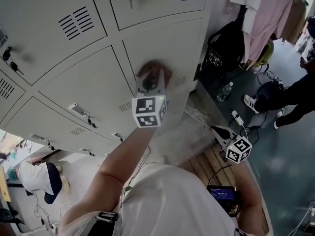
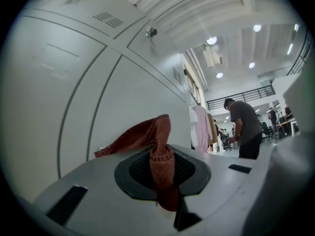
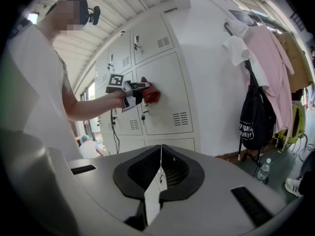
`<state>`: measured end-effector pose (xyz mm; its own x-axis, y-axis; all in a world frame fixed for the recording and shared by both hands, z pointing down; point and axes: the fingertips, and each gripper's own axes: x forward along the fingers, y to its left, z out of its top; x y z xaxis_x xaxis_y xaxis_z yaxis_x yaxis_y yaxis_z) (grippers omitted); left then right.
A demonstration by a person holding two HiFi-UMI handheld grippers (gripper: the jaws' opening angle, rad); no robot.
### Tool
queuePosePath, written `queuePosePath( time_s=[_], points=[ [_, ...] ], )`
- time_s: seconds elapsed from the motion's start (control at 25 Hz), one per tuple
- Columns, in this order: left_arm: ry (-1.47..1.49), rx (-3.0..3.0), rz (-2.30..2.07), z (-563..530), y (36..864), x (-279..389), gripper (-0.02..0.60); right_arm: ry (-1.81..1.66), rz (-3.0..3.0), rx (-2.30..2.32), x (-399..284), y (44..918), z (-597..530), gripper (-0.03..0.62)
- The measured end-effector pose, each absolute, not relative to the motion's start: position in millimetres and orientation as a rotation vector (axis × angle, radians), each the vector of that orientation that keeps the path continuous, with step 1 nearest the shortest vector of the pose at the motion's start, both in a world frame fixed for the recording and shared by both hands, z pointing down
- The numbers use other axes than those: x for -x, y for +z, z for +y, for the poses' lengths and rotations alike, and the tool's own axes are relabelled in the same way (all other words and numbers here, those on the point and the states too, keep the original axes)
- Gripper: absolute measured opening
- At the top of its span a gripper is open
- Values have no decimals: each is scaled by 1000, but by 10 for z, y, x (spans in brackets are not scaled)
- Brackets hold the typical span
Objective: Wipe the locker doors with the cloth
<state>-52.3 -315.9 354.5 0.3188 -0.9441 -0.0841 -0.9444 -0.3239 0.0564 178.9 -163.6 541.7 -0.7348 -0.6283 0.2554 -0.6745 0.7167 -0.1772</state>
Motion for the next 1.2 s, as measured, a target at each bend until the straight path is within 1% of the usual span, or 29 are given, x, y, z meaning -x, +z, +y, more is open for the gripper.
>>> queuePosePath(
  time_s=[0.52, 0.84, 1.0, 1.2],
  points=[
    [4, 2745, 1646, -3767, 3919, -585, 41, 408, -2657, -1316, -2372, 5376, -1474, 17],
    [-153, 2833, 1472, -4045, 4102, -1193, 41, 403, -2646, -1368, -2450, 5331, -1481, 17],
    [-87, 2824, 1466, -4066, 3946, -1229, 41, 391, -2661, -1336, -2377, 5303, -1546, 17],
    [115, 2782, 1512, -3935, 3607, -946, 41, 366, -2689, -1275, -2257, 5240, -1664, 17]
  ],
)
